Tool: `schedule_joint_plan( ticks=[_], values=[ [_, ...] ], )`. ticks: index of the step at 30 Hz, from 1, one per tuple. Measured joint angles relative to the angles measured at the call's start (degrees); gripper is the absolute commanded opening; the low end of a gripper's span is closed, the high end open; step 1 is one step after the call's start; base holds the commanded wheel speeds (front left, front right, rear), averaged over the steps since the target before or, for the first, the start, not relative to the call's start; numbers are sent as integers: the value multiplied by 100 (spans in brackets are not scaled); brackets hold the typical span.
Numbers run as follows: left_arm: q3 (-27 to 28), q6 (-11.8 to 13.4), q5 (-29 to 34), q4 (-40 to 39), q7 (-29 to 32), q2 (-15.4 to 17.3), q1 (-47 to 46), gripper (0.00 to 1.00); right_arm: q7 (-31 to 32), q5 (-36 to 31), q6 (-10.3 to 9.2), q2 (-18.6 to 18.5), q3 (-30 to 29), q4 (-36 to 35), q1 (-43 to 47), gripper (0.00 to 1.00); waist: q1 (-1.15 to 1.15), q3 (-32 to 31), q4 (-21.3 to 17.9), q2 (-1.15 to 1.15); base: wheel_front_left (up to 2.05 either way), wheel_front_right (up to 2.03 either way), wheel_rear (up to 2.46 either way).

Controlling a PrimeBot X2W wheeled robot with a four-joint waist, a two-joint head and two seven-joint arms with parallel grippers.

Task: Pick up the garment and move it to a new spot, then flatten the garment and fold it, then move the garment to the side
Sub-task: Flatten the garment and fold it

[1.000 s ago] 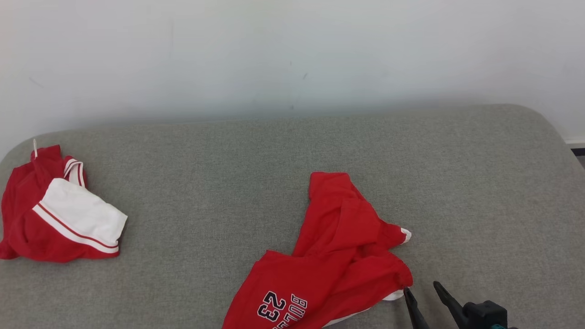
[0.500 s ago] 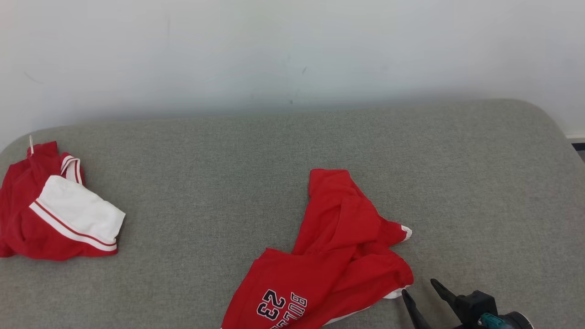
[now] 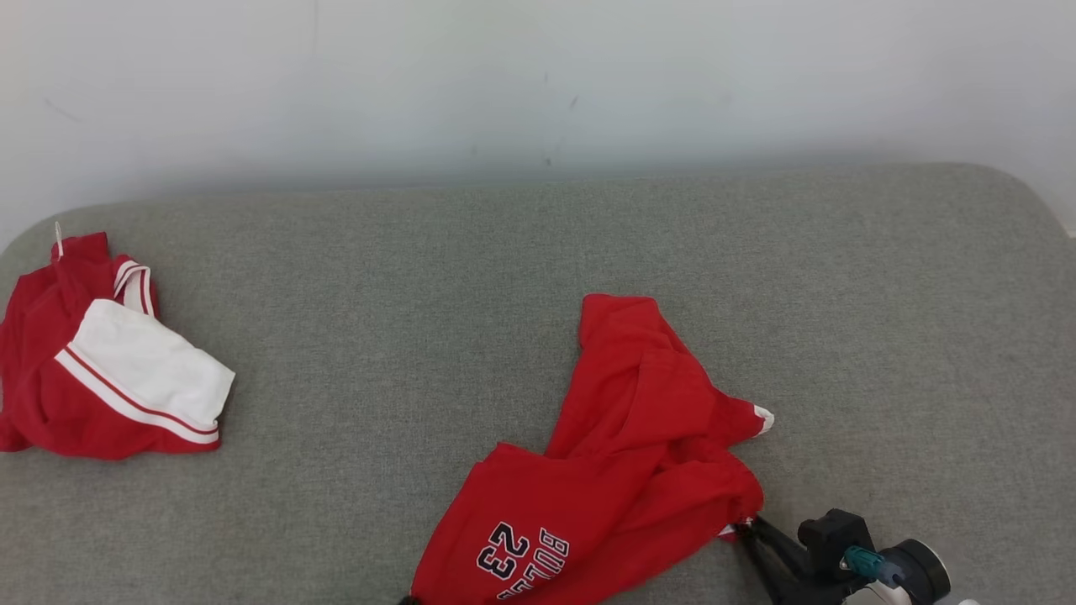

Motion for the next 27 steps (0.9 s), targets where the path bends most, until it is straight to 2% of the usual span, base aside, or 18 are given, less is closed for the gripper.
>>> schedule_joint_plan(
  ticks=[4, 7, 12, 18, 22, 24, 25, 26, 27],
  values=[
    [-92, -4, -164, 22, 8, -47, -57, 0, -247, 175, 0, 5, 129, 151, -87, 0, 1, -27, 22, 0, 0, 0, 0],
    [199, -9, -190, -227, 32, -48, 98, 0, -386, 335, 0, 19, 156, 120, 1, 0, 0, -102, 8, 0, 0, 0, 0],
    [875, -1, 81, -969, 45, -38, 620, 0, -485, 495, 0, 44, 9, -291, 280, 0, 0, -191, -24, 0, 0, 0, 0],
    [1346, -1, 516, -1616, 45, -53, 811, 0, -414, 517, 0, 36, -276, -710, 502, 0, 0, -170, 16, 0, 0, 0, 0],
    [1636, -1, 693, -1783, 45, -115, 794, 0, -341, 503, 0, 127, -506, -828, 566, 0, 0, -162, 23, 0, 0, 0, 0],
    [1615, -2, 780, -1559, 45, -130, 791, 0, -151, 500, 0, 230, -485, -768, 627, 0, 0, -173, 21, 0, 0, 0, 0],
    [1589, -2, 761, -1349, 45, -145, 790, 0, -5, 542, 0, 279, -460, -695, 664, 41, 0, -184, 19, 0, 0, 0, 0],
    [1486, -2, 768, -1199, 46, -140, 792, 44, 46, 577, 0, 299, -408, -676, 709, 100, 0, -198, 16, 1, 0, 0, 0],
    [1451, -4, 775, -1149, 46, -157, 787, 97, 44, 576, 0, 311, -382, -675, 745, 100, 0, -210, 12, 0, 0, 0, 0]
  ],
)
